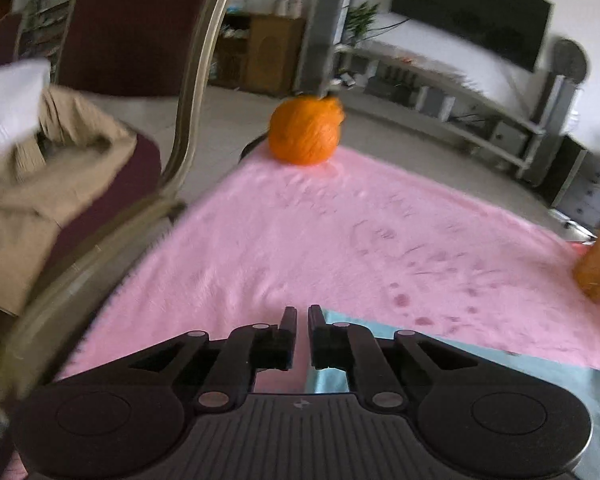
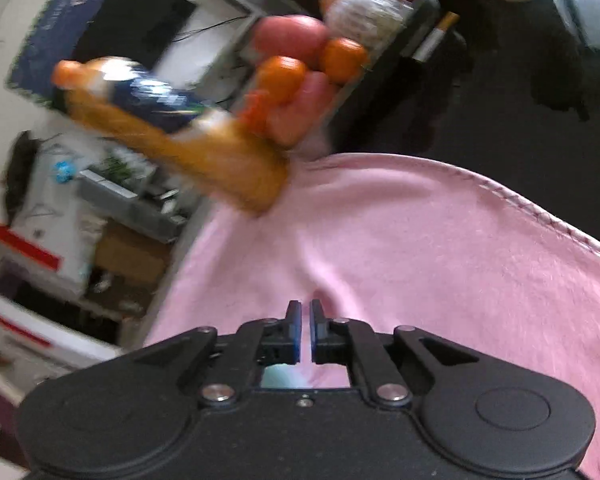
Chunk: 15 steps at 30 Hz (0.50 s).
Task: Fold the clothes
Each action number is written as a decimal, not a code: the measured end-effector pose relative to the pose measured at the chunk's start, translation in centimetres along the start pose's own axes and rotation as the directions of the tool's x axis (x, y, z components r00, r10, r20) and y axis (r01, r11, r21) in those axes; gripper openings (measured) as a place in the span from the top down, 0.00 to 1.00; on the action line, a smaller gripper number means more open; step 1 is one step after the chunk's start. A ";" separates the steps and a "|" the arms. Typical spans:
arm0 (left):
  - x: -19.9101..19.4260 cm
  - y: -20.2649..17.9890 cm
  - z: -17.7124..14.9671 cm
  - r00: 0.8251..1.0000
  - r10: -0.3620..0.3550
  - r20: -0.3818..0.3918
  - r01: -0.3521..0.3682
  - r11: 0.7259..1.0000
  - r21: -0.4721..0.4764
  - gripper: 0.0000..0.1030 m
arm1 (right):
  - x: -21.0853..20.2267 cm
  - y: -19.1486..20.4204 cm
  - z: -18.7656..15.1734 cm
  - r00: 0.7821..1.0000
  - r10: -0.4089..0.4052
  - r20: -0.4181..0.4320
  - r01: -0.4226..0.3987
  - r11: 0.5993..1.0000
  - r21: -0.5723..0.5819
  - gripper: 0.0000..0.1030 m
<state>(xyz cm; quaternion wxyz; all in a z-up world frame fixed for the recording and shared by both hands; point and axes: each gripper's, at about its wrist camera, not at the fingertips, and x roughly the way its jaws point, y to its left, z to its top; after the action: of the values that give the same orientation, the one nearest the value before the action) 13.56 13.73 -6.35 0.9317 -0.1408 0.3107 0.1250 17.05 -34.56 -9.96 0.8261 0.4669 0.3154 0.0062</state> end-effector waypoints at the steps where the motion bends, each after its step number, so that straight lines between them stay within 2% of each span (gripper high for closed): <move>1: -1.7 0.2 0.0 1.000 -0.026 0.008 0.026 1.000 0.004 0.92 | -1.5 0.5 -0.4 0.999 0.031 -0.014 -0.031 0.999 -0.010 0.88; 3: -4.4 0.8 -0.6 0.996 -0.089 -0.009 0.089 0.996 0.011 0.90 | -4.5 1.5 -1.2 0.995 0.089 -0.046 -0.090 0.996 -0.027 0.87; 5: -5.7 1.3 -1.9 0.987 -0.149 -0.060 0.151 0.988 0.038 0.80 | -6.9 1.9 -2.4 0.987 0.126 -0.096 -0.130 0.991 -0.044 0.86; 8: -5.1 1.9 -4.1 0.975 -0.181 -0.127 0.188 0.981 0.042 0.81 | -8.7 2.0 -4.2 0.975 0.146 -0.165 -0.159 0.985 -0.070 0.85; 9: -4.6 2.0 -4.6 0.972 -0.188 -0.141 0.192 0.981 0.019 0.86 | -8.5 1.8 -4.7 0.975 0.140 -0.173 -0.154 0.985 -0.076 0.85; 11: -3.8 1.8 -5.0 0.968 -0.205 -0.147 0.207 0.978 -0.005 0.87 | -7.5 1.1 -5.7 0.974 0.121 -0.189 -0.137 0.988 -0.072 0.85; 13: -3.3 0.7 -5.3 0.977 -0.180 -0.116 0.187 0.981 0.058 0.86 | -5.4 0.1 -6.7 0.968 0.113 -0.225 -0.123 0.992 -0.034 0.85; 15: -2.7 -0.5 -5.9 0.989 -0.117 -0.091 0.130 0.980 0.151 0.87 | -3.4 -0.5 -7.7 0.949 0.129 -0.289 -0.136 0.991 -0.006 0.85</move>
<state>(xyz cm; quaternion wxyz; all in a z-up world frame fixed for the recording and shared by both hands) 8.44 10.89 -9.17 0.9324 -0.0913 0.3479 0.0362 10.12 -29.99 -11.38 0.7751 0.4704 0.4001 0.1337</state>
